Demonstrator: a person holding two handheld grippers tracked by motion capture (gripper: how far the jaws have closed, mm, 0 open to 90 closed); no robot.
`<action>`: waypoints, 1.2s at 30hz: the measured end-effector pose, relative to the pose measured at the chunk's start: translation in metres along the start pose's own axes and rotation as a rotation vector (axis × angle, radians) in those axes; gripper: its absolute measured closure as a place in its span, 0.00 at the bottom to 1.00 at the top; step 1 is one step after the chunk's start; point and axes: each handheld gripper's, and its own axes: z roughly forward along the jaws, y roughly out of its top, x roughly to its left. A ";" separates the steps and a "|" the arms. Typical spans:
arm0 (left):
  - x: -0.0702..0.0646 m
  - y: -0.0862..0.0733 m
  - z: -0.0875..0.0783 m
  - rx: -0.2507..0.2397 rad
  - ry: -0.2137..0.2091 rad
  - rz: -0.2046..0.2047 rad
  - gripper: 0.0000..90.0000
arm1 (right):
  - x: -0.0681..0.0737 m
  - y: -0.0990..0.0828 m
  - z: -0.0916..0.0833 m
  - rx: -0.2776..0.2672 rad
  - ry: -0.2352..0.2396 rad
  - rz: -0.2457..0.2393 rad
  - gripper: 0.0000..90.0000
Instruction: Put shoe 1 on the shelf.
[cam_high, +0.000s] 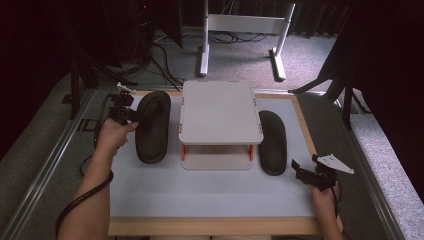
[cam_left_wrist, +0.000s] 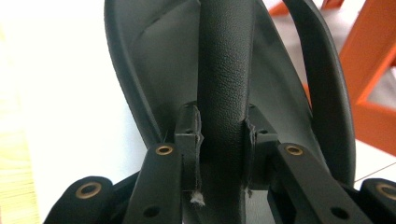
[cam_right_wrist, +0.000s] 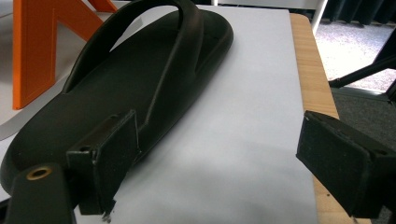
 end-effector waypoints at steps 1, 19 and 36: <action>-0.001 0.002 -0.004 -0.003 -0.003 0.000 0.80 | 0.000 0.000 0.000 0.000 0.000 0.000 0.14; -0.048 0.046 -0.075 -0.131 -0.032 0.038 0.80 | -0.001 0.000 0.000 -0.002 -0.012 0.012 0.14; -0.111 0.073 -0.051 -0.105 -0.090 0.070 0.80 | -0.001 0.000 0.000 0.002 -0.011 0.009 0.14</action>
